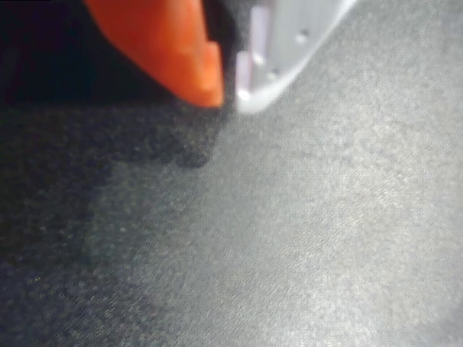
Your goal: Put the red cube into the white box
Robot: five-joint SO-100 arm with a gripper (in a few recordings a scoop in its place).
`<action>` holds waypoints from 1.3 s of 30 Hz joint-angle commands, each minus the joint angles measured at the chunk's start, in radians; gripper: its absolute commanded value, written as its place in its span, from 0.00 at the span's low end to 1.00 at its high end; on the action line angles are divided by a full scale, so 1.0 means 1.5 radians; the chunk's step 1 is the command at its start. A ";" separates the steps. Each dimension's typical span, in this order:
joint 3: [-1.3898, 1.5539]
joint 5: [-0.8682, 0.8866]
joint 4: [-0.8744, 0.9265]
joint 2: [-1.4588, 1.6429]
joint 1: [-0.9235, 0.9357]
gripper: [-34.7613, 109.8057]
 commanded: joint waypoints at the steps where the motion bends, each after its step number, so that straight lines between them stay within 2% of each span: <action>1: -0.002 0.003 0.002 0.003 0.001 0.24; 30: -0.002 0.003 -0.002 0.003 0.015 0.24; 39: -0.018 -0.054 -0.101 -0.010 0.092 0.24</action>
